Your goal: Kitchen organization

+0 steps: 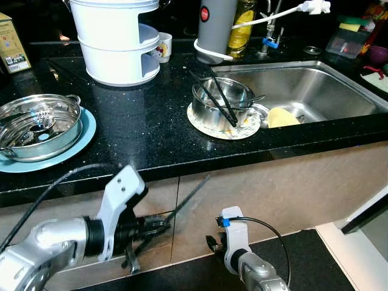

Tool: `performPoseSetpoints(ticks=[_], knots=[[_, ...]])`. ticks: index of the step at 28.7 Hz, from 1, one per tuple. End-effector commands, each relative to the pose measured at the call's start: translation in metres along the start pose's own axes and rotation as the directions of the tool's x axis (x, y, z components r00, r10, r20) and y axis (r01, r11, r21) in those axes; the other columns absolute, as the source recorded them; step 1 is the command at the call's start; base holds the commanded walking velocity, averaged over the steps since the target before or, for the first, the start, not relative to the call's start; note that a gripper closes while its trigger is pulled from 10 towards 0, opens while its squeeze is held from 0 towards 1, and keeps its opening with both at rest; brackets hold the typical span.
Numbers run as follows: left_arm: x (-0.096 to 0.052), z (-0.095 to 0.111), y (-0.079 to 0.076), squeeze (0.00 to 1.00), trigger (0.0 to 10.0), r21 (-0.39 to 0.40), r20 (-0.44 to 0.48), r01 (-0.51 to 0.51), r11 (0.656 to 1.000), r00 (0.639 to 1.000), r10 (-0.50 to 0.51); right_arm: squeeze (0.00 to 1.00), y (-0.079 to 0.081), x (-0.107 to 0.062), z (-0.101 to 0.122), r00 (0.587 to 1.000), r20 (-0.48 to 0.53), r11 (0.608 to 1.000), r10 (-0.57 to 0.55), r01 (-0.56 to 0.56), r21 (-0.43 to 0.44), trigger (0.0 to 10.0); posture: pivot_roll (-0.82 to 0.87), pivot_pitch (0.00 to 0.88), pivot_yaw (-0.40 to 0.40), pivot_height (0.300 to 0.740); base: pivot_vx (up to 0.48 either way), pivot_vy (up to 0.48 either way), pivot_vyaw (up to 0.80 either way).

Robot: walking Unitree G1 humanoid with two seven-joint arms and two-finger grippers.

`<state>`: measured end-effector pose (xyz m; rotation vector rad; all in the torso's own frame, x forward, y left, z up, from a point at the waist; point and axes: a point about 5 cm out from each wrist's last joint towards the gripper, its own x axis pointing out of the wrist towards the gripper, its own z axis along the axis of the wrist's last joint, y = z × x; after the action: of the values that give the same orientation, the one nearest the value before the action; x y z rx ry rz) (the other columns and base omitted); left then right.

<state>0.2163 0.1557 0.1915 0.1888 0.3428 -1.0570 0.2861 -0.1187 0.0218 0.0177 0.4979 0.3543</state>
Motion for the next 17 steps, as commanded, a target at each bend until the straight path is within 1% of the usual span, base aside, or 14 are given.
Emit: performPoseSetpoints(ticks=[1, 2, 3, 5, 8, 9, 10, 11, 12, 13, 14, 15, 16, 17], knots=[[0.001, -0.012, -0.004, 0.0, 0.0, 0.0, -0.086, -0.012, 1.0, 0.996, 0.012, 0.0, -0.003, -0.002, -0.004, 1.0, -0.016, 1.0, -0.006, 0.006, 0.016, 10.0, -0.09, 0.213, -0.087, 0.74, 0.0, 0.0, 0.0], [0.004, -0.018, -0.002, 0.0, 0.0, 0.001, -0.107, -0.053, 0.999, 0.993, 0.053, 0.0, -0.003, -0.003, -0.002, 1.0, -0.006, 1.0, -0.006, 0.006, 0.018, 10.0, -0.09, 0.213, -0.087, 0.74, 0.0, 0.0, 0.0], [0.004, -0.018, -0.002, 0.0, 0.0, 0.001, -0.107, -0.053, 0.999, 0.993, 0.053, 0.0, -0.003, -0.003, -0.002, 1.0, -0.006, 1.0, -0.006, 0.006, 0.018, 10.0, -0.09, 0.213, -0.087, 0.74, 0.0, 0.0, 0.0], [0.014, -0.032, 0.001, 0.0, 0.0, 0.004, -0.104, -0.139, 0.99, 0.985, 0.139, 0.0, -0.003, -0.006, 0.007, 1.0, 0.019, 0.999, 0.024, -0.024, 0.028, 10.0, -0.08, 0.22, -0.093, 0.74, 0.0, 0.0, 0.0], [0.019, -0.044, 0.0, 0.0, 0.0, 0.034, -0.119, -0.173, 0.984, 0.977, 0.176, 0.0, 0.0, -0.01, 0.015, 0.997, 0.039, 0.995, 0.069, -0.072, 0.073, 10.0, -0.09, 0.222, -0.095, 0.74, 0.0, 0.0, 0.0], [0.019, -0.044, 0.0, 0.0, 0.0, 0.034, -0.119, -0.173, 0.984, 0.977, 0.176, 0.0, 0.0, -0.01, 0.015, 0.997, 0.039, 0.995, 0.069, -0.072, 0.073, 10.0, -0.09, 0.222, -0.095, 0.74, 0.0, 0.0, 0.0], [0.021, -0.052, 0.0, 0.0, 0.0, 0.039, -0.122, -0.204, 0.978, 0.971, 0.208, 0.22, 0.004, -0.015, 0.022, 0.992, 0.064, 0.986, 0.112, -0.118, 0.115, 10.0, -0.09, 0.222, -0.095, 0.74, 0.0, 0.0, 0.0], [0.021, -0.055, 0.0, 0.0, 0.0, 0.028, -0.119, -0.224, 0.974, 0.967, 0.226, 0.22, 0.007, -0.017, 0.026, 0.988, 0.075, 0.981, 0.136, -0.145, 0.13, 10.0, -0.09, 0.222, -0.095, 0.74, 0.0, 0.0, 0.0], [0.021, -0.058, 0.0, 0.0, 0.0, -0.003, -0.108, -0.251, 0.968, 0.962, 0.249, 0.88, 0.01, -0.02, 0.031, 0.98, 0.085, 0.967, 0.179, -0.191, 0.165, 10.0, -0.1, 0.226, -0.099, 0.74, 0.0, 0.0, 0.0], [0.021, -0.058, 0.0, 0.0, 0.0, -0.003, -0.108, -0.251, 0.968, 0.962, 0.249, 0.88, 0.01, -0.02, 0.031, 0.98, 0.085, 0.967, 0.179, -0.191, 0.165, 10.0, -0.1, 0.226, -0.099, 0.74, 0.0, 0.0, 0.0], [0.021, -0.059, 0.001, 0.0, 0.0, -0.023, -0.101, -0.267, 0.963, 0.959, 0.264, 0.88, 0.013, -0.022, 0.034, 0.973, 0.092, 0.956, 0.21, -0.224, 0.189, 10.0, -0.1, 0.226, -0.099, 0.74, 0.0, 0.0, 0.0], [0.02, -0.062, 0.003, 0.0, 0.0, -0.089, -0.079, -0.303, 0.949, 0.952, 0.296, 1.0, 0.02, -0.026, 0.041, 0.954, 0.104, 0.925, 0.281, -0.298, 0.235, 10.0, -0.1, 0.231, -0.1, 0.74, 0.0, 0.0, 0.0], [0.019, -0.063, 0.003, 0.0, 0.0, -0.109, -0.077, -0.315, 0.943, 0.948, 0.307, 1.0, 0.022, -0.027, 0.043, 0.947, 0.103, 0.913, 0.305, -0.322, 0.25, 10.0, -0.1, 0.231, -0.1, 0.74, 0.0, 0.0, 0.0], [0.019, -0.063, 0.003, 0.0, 0.0, -0.109, -0.077, -0.315, 0.943, 0.948, 0.307, 1.0, 0.022, -0.027, 0.043, 0.947, 0.103, 0.913, 0.305, -0.322, 0.25, 10.0, -0.1, 0.231, -0.1, 0.74, 0.0, 0.0, 0.0]])
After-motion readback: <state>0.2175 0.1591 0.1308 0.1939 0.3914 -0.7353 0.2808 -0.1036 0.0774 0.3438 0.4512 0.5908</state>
